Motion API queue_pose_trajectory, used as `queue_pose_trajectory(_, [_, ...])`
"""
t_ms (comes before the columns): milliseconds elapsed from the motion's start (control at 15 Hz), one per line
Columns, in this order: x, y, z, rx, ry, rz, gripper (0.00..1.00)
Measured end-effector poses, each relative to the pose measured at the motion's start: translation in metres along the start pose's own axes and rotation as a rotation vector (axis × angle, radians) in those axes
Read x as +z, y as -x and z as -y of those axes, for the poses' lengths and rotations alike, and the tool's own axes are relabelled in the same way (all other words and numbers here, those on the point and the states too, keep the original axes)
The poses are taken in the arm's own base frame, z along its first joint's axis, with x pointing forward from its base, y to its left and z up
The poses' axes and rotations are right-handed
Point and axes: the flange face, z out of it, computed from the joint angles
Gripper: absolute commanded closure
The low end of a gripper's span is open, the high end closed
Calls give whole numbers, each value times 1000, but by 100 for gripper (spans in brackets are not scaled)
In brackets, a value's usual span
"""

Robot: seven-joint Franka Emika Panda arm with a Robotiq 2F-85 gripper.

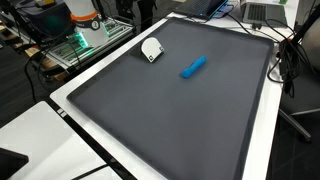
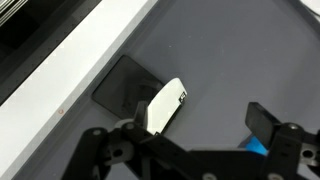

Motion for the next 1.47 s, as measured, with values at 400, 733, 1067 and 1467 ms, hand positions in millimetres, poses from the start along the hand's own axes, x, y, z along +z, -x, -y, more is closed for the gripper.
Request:
queue_pose_trajectory(400, [29,8,-1,162,26,-23,0])
queue_pose_trajectory(733, [56,6,7,177,28,-10,0])
queue_pose_trajectory(1067, [81,-8,1,215,60,-15,0])
queue_pose_trajectory(1467, [102,-21,-4,280,39,-27,0])
